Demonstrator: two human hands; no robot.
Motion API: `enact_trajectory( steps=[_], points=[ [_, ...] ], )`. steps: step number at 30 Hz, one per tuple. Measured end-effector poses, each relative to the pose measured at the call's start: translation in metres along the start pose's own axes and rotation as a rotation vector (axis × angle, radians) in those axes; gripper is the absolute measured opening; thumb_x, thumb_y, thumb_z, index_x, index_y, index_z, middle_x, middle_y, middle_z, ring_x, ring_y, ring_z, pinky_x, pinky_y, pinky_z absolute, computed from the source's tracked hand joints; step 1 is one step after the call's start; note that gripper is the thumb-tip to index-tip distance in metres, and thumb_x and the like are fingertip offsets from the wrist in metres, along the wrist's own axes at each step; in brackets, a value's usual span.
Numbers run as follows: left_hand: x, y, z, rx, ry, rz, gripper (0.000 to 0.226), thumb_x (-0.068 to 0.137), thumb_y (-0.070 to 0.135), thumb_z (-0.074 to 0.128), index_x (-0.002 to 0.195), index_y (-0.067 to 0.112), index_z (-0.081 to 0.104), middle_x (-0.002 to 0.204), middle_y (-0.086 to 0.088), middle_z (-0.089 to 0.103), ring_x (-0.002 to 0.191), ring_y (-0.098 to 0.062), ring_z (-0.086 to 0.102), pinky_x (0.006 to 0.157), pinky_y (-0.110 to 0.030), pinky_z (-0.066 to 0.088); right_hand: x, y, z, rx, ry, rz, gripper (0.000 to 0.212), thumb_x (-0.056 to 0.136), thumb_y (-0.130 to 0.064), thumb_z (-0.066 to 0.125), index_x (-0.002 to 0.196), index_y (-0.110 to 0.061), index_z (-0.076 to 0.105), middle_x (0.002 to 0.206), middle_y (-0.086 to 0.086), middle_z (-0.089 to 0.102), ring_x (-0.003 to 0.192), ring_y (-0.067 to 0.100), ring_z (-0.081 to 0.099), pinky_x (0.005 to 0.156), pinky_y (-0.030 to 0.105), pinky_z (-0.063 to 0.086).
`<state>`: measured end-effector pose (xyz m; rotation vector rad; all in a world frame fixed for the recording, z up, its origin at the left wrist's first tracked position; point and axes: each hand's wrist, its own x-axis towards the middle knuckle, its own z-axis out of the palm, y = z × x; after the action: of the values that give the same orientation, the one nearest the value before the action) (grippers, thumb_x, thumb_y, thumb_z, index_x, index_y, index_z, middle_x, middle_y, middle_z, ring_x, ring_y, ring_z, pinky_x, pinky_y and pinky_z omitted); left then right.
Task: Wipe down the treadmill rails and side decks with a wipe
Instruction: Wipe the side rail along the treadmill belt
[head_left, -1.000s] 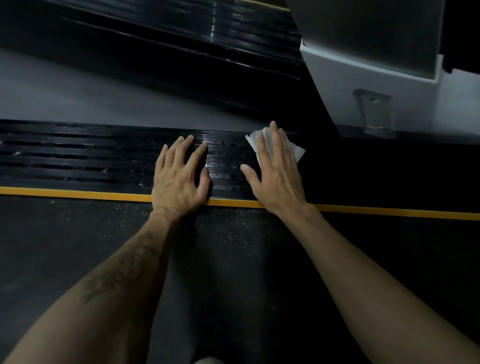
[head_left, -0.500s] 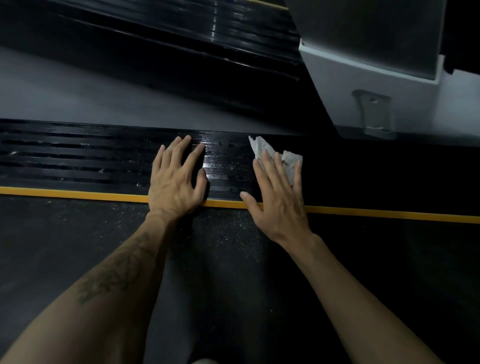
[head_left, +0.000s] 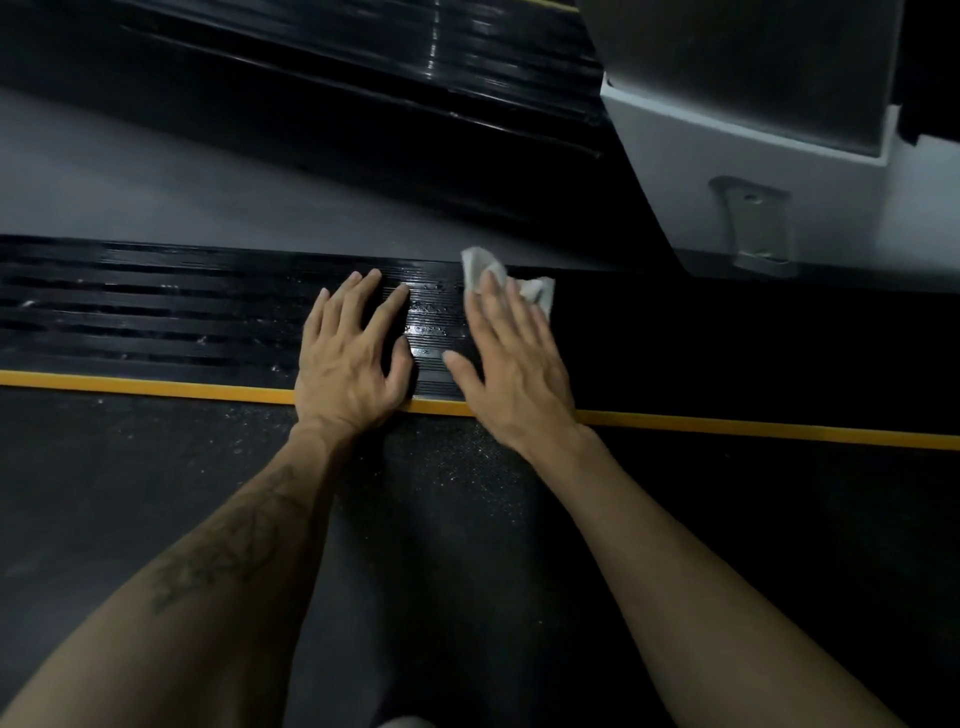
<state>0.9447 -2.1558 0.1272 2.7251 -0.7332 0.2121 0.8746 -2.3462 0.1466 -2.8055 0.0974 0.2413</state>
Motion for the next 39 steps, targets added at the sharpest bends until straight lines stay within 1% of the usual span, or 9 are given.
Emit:
enact_trajectory(
  steps=[3, 7, 14, 19, 22, 26, 30, 34, 39],
  points=[
    [0.0, 0.0, 0.001, 0.004, -0.006, 0.002, 0.056, 0.098, 0.037, 0.044, 0.151, 0.018, 0.049, 0.156, -0.015, 0.043, 0.149, -0.031, 0.035, 0.125, -0.052, 0.021, -0.015, 0.007, 0.003, -0.014, -0.009, -0.124, 0.071, 0.106, -0.057, 0.02, 0.165, -0.02, 0.009, 0.173, 0.001, -0.003, 0.159, 0.019, -0.007, 0.13, 0.041, 0.0],
    [0.001, 0.0, 0.0, 0.001, -0.002, -0.003, 0.057, 0.097, 0.037, 0.044, 0.15, 0.017, 0.05, 0.156, -0.015, 0.043, 0.149, -0.032, 0.035, 0.125, -0.052, 0.021, -0.027, 0.032, 0.0, -0.073, 0.07, -0.006, 0.069, 0.105, -0.053, 0.021, 0.164, -0.018, 0.018, 0.172, 0.006, 0.007, 0.159, 0.024, 0.005, 0.129, 0.043, 0.007],
    [0.0, 0.0, 0.002, 0.014, 0.003, 0.003, 0.056, 0.098, 0.035, 0.045, 0.151, 0.018, 0.05, 0.157, -0.015, 0.043, 0.149, -0.032, 0.036, 0.125, -0.052, 0.022, 0.019, -0.006, -0.005, -0.112, -0.032, 0.048, 0.07, 0.107, -0.056, 0.014, 0.165, -0.021, -0.003, 0.172, 0.004, -0.014, 0.158, 0.024, -0.014, 0.129, 0.043, -0.007],
    [0.001, 0.003, -0.003, 0.025, -0.027, 0.003, 0.056, 0.098, 0.035, 0.043, 0.151, 0.018, 0.049, 0.157, -0.016, 0.042, 0.149, -0.033, 0.034, 0.125, -0.052, 0.02, -0.014, 0.017, -0.002, -0.079, 0.015, -0.12, 0.064, 0.106, -0.051, 0.019, 0.164, -0.025, 0.022, 0.172, 0.003, 0.01, 0.159, 0.023, 0.007, 0.129, 0.045, 0.01],
    [0.001, 0.002, -0.002, 0.024, -0.027, -0.009, 0.056, 0.097, 0.035, 0.043, 0.151, 0.018, 0.05, 0.157, -0.016, 0.042, 0.149, -0.033, 0.034, 0.125, -0.053, 0.019, -0.021, 0.035, -0.005, -0.076, 0.083, -0.032, 0.063, 0.105, -0.049, 0.024, 0.162, -0.021, 0.029, 0.171, 0.006, 0.018, 0.158, 0.027, 0.016, 0.127, 0.048, 0.017],
    [0.0, 0.0, -0.001, 0.03, -0.031, 0.003, 0.056, 0.098, 0.036, 0.042, 0.151, 0.018, 0.049, 0.157, -0.015, 0.042, 0.15, -0.032, 0.033, 0.125, -0.053, 0.02, 0.011, 0.001, -0.002, -0.104, 0.072, 0.092, 0.069, 0.105, -0.055, 0.016, 0.165, -0.021, 0.015, 0.173, 0.007, 0.005, 0.159, 0.029, 0.003, 0.129, 0.048, 0.006],
    [0.0, -0.001, -0.002, 0.032, -0.06, 0.004, 0.057, 0.098, 0.037, 0.042, 0.152, 0.018, 0.049, 0.159, -0.015, 0.041, 0.15, -0.031, 0.032, 0.125, -0.052, 0.02, 0.022, -0.026, 0.004, -0.125, 0.014, 0.003, 0.067, 0.105, -0.054, 0.013, 0.165, -0.025, 0.014, 0.173, 0.004, 0.0, 0.16, 0.027, -0.001, 0.129, 0.046, -0.001],
    [0.001, -0.001, -0.004, 0.023, -0.085, -0.006, 0.058, 0.098, 0.038, 0.041, 0.152, 0.018, 0.049, 0.159, -0.014, 0.04, 0.151, -0.03, 0.031, 0.126, -0.052, 0.019, -0.011, -0.011, 0.009, -0.14, 0.003, -0.127, 0.062, 0.105, -0.05, 0.02, 0.163, -0.028, 0.023, 0.172, 0.003, 0.012, 0.159, 0.024, 0.009, 0.129, 0.048, 0.011],
    [0.0, -0.001, -0.004, 0.001, -0.091, -0.008, 0.057, 0.099, 0.039, 0.041, 0.151, 0.018, 0.049, 0.159, -0.012, 0.041, 0.152, -0.028, 0.03, 0.127, -0.051, 0.017, -0.01, -0.013, 0.0, -0.113, 0.066, 0.157, 0.066, 0.104, -0.052, 0.017, 0.164, -0.024, 0.02, 0.173, 0.006, 0.008, 0.159, 0.027, 0.007, 0.128, 0.05, 0.009]
  ],
)
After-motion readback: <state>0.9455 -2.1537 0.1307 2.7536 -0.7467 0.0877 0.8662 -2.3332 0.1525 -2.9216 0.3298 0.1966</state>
